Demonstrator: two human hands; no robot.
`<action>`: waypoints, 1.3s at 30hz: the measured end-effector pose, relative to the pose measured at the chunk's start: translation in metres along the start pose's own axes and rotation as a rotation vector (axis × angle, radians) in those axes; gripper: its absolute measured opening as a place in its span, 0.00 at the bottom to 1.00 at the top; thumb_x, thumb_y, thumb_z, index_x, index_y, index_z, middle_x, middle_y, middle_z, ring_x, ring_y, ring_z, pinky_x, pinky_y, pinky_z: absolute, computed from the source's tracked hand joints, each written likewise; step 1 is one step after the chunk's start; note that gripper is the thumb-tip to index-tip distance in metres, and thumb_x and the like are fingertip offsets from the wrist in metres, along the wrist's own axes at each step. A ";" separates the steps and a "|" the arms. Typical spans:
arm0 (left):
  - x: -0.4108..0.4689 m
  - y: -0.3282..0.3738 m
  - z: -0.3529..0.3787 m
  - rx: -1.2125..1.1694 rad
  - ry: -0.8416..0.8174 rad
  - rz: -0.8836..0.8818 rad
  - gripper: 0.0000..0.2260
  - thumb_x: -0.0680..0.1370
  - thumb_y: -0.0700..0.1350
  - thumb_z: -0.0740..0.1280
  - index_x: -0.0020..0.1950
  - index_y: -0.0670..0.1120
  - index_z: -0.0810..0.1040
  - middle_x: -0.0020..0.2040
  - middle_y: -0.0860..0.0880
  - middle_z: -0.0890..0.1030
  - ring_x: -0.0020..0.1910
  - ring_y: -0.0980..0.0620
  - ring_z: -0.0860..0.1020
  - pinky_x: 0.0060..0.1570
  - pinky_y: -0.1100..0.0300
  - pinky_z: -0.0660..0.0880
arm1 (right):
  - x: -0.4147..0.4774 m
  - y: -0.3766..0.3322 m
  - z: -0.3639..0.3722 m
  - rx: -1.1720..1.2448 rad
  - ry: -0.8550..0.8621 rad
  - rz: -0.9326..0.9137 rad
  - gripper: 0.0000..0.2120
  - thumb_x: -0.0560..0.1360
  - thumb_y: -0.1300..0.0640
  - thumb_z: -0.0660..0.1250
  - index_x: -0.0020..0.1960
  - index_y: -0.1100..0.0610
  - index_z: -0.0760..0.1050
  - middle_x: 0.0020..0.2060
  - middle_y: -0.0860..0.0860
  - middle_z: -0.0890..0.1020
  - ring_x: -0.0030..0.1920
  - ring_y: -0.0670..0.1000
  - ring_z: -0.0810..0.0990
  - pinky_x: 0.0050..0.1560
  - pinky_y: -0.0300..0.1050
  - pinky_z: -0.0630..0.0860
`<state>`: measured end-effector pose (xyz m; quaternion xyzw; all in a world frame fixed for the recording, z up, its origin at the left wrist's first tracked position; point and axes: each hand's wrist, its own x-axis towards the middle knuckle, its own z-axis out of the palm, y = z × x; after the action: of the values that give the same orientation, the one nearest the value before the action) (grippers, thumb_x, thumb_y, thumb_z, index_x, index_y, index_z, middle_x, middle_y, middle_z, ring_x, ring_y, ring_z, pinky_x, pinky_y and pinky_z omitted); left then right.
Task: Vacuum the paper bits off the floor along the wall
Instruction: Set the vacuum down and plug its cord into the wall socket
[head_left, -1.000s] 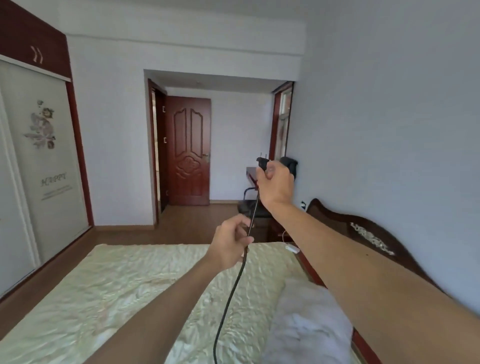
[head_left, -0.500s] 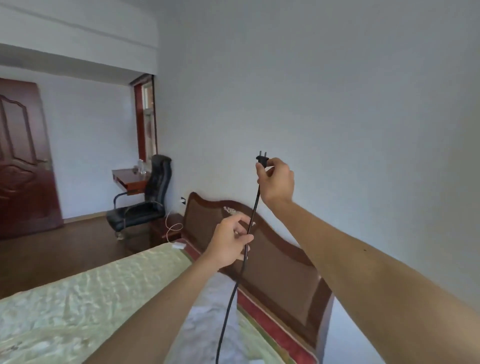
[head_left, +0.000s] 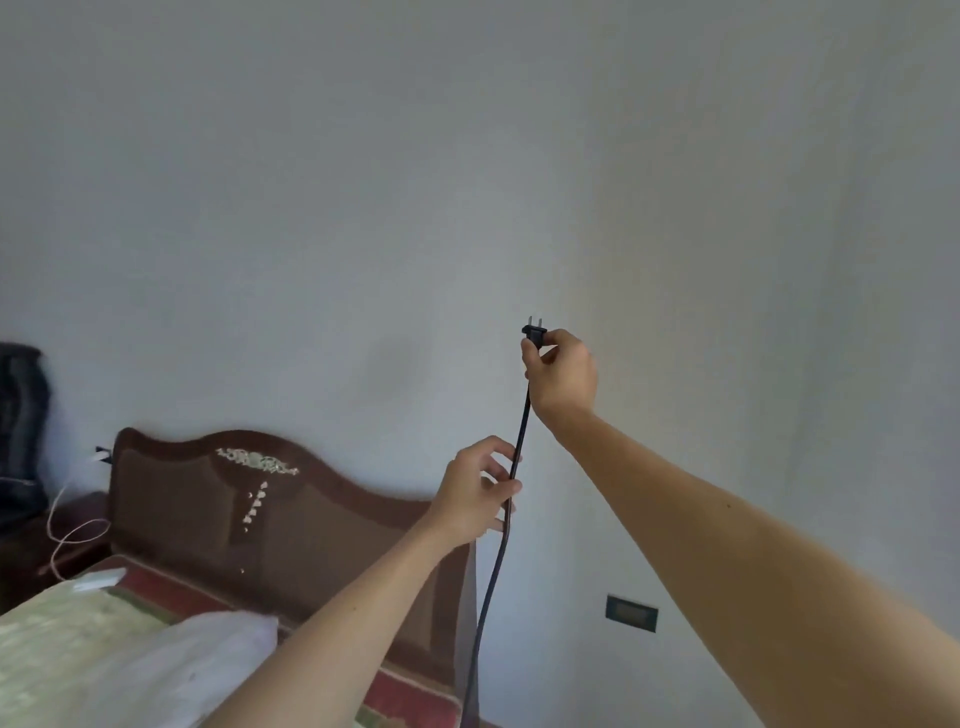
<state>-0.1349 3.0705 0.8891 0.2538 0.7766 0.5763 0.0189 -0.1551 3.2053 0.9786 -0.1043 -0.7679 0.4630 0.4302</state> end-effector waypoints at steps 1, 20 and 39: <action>0.007 -0.001 0.012 -0.011 -0.021 -0.001 0.08 0.77 0.34 0.67 0.52 0.46 0.77 0.41 0.44 0.75 0.33 0.49 0.79 0.36 0.40 0.82 | 0.007 0.012 -0.007 -0.018 0.011 0.009 0.10 0.78 0.50 0.65 0.52 0.56 0.78 0.36 0.53 0.84 0.40 0.56 0.82 0.43 0.49 0.78; 0.086 -0.096 0.171 -0.012 -0.313 -0.160 0.08 0.77 0.37 0.68 0.53 0.47 0.77 0.46 0.40 0.76 0.39 0.43 0.79 0.39 0.35 0.81 | 0.047 0.238 -0.054 -0.210 0.078 0.260 0.10 0.78 0.51 0.65 0.52 0.57 0.78 0.37 0.53 0.83 0.40 0.55 0.81 0.43 0.49 0.78; 0.162 -0.254 0.215 0.036 -0.558 -0.254 0.10 0.79 0.38 0.67 0.59 0.46 0.77 0.47 0.44 0.77 0.41 0.47 0.80 0.40 0.48 0.84 | 0.039 0.419 0.009 -0.370 0.084 0.515 0.08 0.78 0.54 0.65 0.47 0.59 0.77 0.36 0.55 0.83 0.41 0.56 0.82 0.45 0.49 0.77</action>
<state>-0.3012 3.2760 0.6299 0.3035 0.7770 0.4636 0.2989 -0.2855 3.4518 0.6632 -0.3907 -0.7690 0.4045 0.3039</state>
